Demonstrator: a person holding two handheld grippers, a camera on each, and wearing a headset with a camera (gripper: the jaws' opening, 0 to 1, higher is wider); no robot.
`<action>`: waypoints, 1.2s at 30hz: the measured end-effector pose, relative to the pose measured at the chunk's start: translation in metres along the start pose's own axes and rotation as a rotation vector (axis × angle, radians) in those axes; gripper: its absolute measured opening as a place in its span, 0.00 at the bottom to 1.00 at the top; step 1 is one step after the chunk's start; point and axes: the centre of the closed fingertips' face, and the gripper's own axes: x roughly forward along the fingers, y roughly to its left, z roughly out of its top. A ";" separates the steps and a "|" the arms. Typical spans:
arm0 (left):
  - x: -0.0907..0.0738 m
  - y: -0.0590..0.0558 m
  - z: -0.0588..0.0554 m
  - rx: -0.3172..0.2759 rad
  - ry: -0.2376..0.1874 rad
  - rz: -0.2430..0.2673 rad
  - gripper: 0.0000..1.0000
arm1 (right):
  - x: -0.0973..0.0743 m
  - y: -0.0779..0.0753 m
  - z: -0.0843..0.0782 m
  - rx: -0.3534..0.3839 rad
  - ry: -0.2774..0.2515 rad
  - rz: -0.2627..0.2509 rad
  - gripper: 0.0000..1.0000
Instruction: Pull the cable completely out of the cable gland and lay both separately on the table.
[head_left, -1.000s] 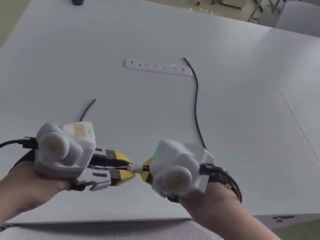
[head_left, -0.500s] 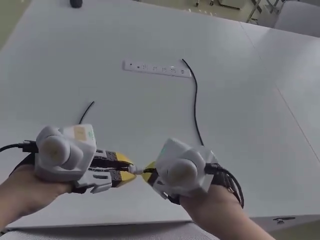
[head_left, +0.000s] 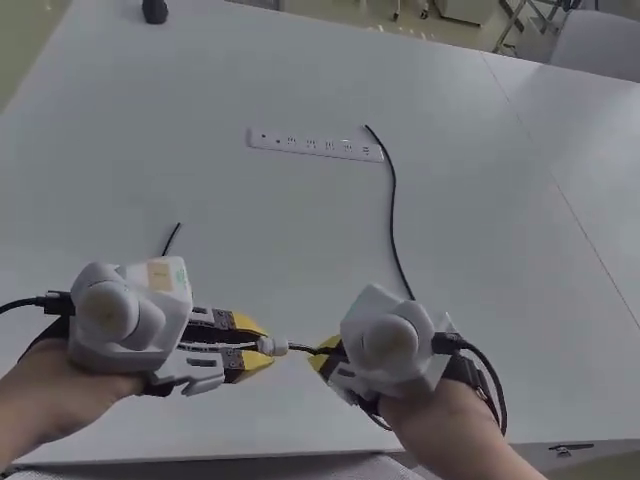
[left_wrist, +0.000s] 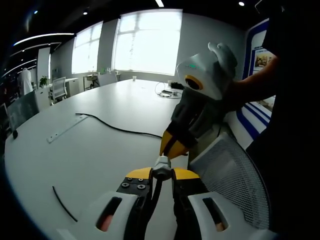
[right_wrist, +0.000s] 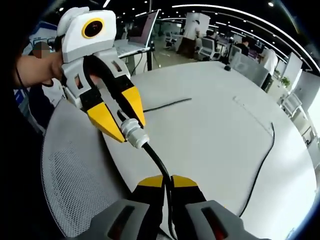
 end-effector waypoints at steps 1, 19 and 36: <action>0.000 0.000 0.000 0.000 0.000 0.000 0.15 | 0.001 0.001 0.000 0.019 -0.005 0.008 0.00; 0.001 -0.003 -0.003 -0.008 -0.001 -0.002 0.15 | 0.007 -0.001 -0.019 0.127 0.018 0.013 0.00; -0.003 0.006 -0.010 -0.051 0.003 0.004 0.15 | 0.004 0.007 -0.011 -0.010 -0.011 0.020 0.05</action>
